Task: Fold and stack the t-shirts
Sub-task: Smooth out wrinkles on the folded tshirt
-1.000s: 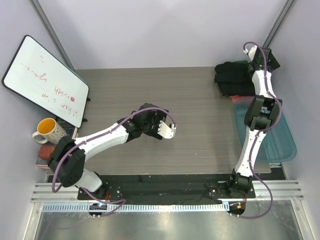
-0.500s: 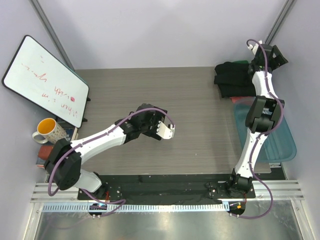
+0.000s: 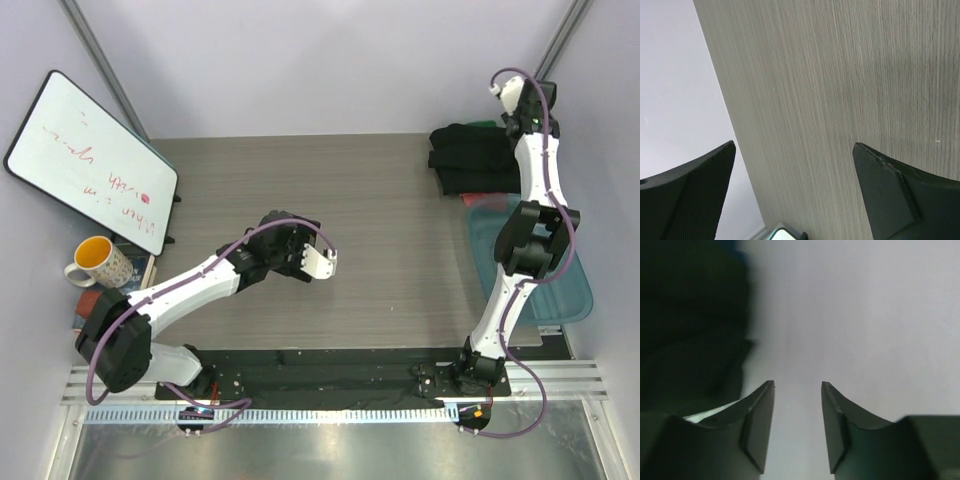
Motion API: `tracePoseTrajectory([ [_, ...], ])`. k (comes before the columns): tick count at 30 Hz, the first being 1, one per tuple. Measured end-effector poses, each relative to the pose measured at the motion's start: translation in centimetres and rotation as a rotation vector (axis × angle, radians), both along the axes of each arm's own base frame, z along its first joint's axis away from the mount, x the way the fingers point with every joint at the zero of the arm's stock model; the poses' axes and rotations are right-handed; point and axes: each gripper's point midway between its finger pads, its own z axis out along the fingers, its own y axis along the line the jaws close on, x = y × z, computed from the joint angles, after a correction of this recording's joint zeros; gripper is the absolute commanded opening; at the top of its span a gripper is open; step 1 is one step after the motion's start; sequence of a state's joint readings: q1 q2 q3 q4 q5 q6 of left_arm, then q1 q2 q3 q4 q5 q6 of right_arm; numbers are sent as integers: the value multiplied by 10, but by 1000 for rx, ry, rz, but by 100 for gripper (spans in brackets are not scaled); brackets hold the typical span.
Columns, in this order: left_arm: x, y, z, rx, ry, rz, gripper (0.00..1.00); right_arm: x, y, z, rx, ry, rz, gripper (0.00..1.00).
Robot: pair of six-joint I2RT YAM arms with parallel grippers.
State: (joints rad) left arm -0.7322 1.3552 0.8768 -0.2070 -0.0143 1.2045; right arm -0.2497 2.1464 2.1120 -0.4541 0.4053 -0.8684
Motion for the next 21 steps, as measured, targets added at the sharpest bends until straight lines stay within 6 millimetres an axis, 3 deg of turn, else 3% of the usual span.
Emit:
tracePoseTrajectory([
  [5,1,14,-10,-20,22,12,100,-10,107,-45,172,209,300,45],
  [8,2,19,-16,-32,44,11,100,-18,167,-70,221,320,456,35],
  [9,3,20,-17,-36,47,11,100,-19,182,-75,232,344,494,29],
  [11,5,21,-16,-40,42,10,100,-22,205,-85,246,389,561,27],
  [13,8,21,-17,-34,38,10,100,-21,212,-93,263,409,592,20],
  [15,13,20,-20,-19,40,12,100,-13,206,-102,269,419,594,17],
  [21,28,15,-5,-15,5,28,100,8,164,-135,299,428,526,14],
])
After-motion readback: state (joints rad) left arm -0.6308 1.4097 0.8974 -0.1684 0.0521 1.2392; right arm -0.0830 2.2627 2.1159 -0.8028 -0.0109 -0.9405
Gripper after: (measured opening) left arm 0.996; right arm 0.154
